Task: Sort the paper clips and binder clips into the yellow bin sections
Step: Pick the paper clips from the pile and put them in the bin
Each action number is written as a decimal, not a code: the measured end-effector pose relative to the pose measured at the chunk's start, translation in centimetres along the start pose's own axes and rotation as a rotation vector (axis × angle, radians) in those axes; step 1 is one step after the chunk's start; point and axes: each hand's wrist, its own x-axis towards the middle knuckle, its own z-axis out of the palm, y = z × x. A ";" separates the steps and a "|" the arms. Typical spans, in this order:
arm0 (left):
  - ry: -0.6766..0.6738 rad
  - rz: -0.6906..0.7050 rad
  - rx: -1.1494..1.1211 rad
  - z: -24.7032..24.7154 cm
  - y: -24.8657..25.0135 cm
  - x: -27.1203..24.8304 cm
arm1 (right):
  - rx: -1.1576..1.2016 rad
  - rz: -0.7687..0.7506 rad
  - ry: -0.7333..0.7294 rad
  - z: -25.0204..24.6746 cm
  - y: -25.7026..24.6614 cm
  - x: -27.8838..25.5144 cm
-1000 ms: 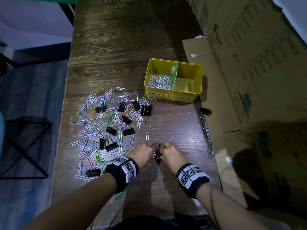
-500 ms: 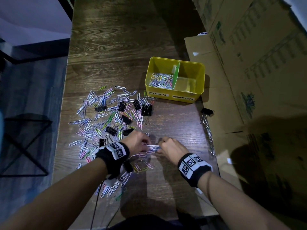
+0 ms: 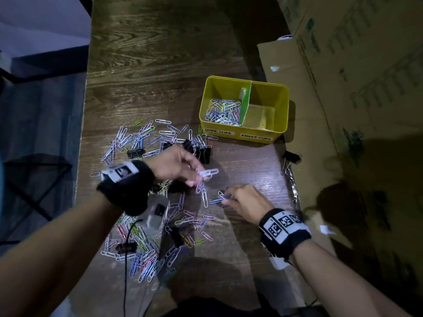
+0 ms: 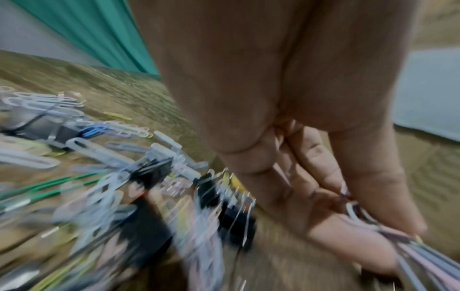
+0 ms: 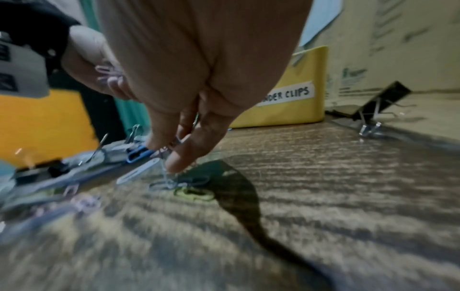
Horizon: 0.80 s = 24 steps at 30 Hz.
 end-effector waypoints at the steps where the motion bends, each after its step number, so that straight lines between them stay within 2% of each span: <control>1: 0.006 0.046 -0.054 -0.8 1.2 0.3 | 0.065 0.000 0.010 -0.5 0.1 -0.1; 5: 0.158 0.182 -0.211 -4.0 5.8 2.7 | 0.302 -0.020 0.078 -3.6 -0.9 -0.8; 7: 0.261 0.224 -0.177 -5.0 7.8 4.4 | 0.403 -0.034 0.167 -5.6 -2.0 -1.1; 9: 0.337 0.223 -0.011 -5.3 9.2 6.3 | 0.485 -0.060 0.266 -8.0 -3.3 -1.4; 11: 0.418 0.201 0.320 -4.8 9.8 8.6 | 0.529 -0.101 0.371 -10.7 -4.3 -1.1; 13: 0.482 0.168 0.648 -3.9 9.6 10.4 | 0.491 -0.132 0.460 -13.3 -4.8 0.0; 16: 0.346 0.104 0.869 -2.6 8.6 11.6 | 0.407 -0.126 0.561 -16.4 -5.0 2.8; 17: 0.317 0.093 0.884 -2.3 8.3 11.4 | 0.367 -0.108 0.579 -17.1 -4.9 3.9; 19: 0.353 0.127 0.866 -2.1 8.2 10.3 | 0.247 -0.065 0.579 -18.2 -4.8 6.2; 24: 0.540 0.394 0.678 -1.5 6.3 5.5 | -0.096 0.044 0.489 -18.3 -5.3 11.1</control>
